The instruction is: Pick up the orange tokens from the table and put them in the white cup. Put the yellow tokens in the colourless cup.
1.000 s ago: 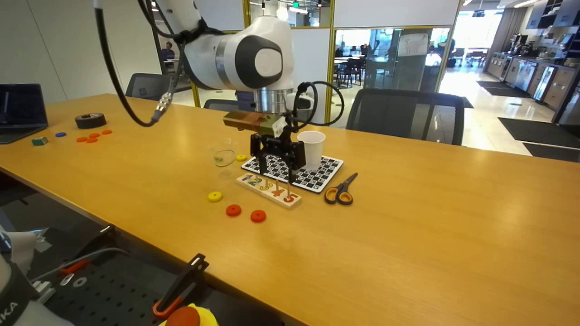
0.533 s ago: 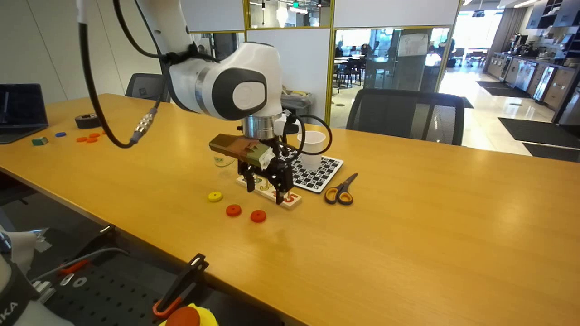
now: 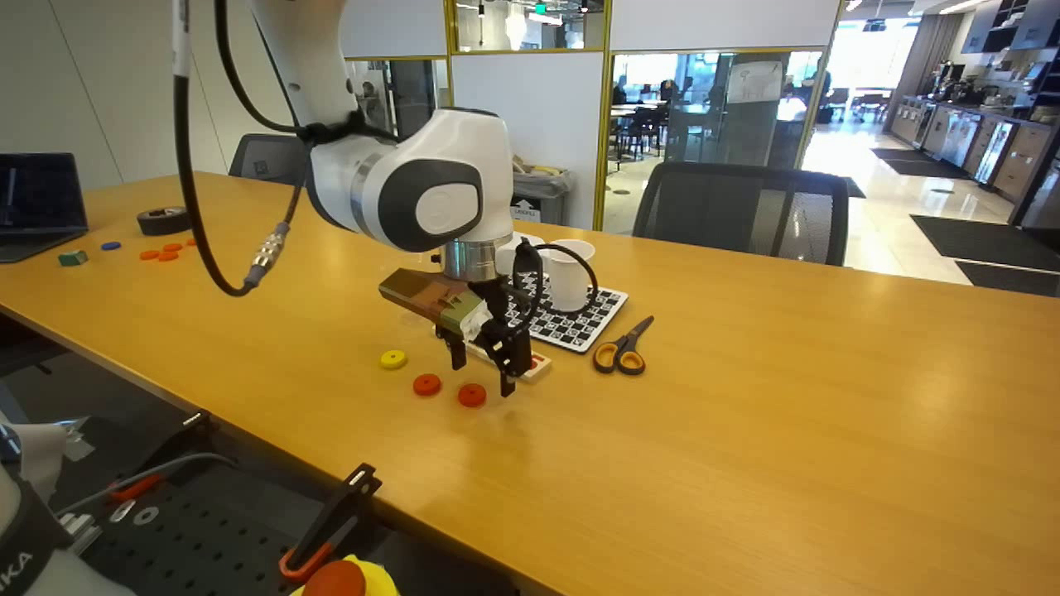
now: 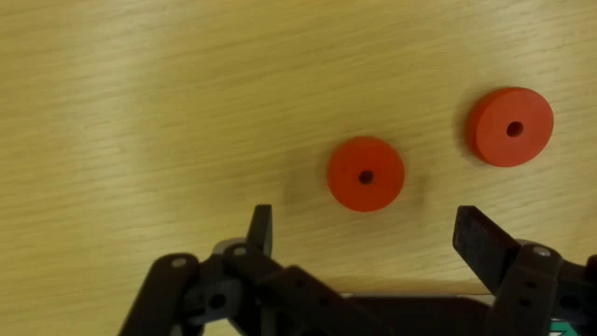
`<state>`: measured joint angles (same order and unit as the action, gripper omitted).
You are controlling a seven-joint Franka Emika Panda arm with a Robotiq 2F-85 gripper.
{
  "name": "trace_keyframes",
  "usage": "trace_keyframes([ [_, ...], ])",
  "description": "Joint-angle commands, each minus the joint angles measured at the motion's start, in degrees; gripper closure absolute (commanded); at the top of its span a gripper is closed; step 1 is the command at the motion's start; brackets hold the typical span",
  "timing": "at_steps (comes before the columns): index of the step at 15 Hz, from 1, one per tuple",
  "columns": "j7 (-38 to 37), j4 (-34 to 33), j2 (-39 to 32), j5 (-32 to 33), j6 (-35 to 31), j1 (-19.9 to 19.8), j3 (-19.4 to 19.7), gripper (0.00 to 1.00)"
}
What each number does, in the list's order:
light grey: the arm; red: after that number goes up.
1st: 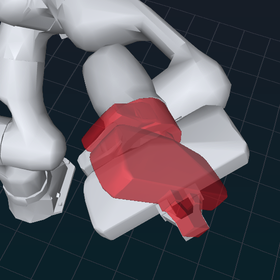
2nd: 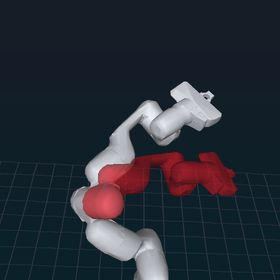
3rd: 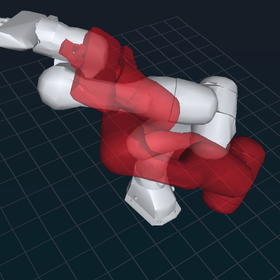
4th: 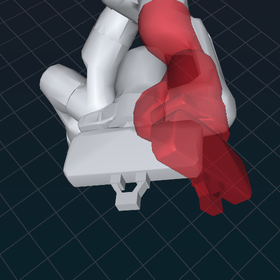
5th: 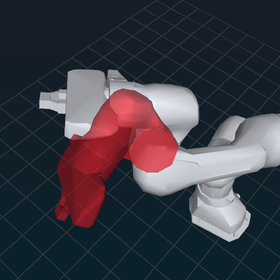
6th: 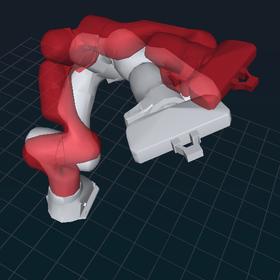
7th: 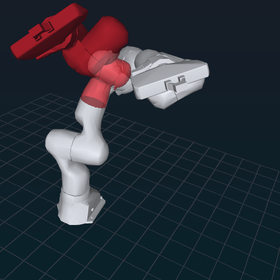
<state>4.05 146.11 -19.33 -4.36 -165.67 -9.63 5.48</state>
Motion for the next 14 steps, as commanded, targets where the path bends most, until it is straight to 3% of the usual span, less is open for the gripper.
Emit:
trace_keyframes([
  [1, -2.8, 0.5, -0.9, -0.2, -3.5, 0.4, 0.8, 0.0],
  [5, -3.9, 1.3, -1.0, -0.8, -5.2, -0.4, 0.8, 0.0],
  [14, -4.5, 2.8, 0.0, -1.4, -2.5, -1.1, -0.3, 0.0],
])
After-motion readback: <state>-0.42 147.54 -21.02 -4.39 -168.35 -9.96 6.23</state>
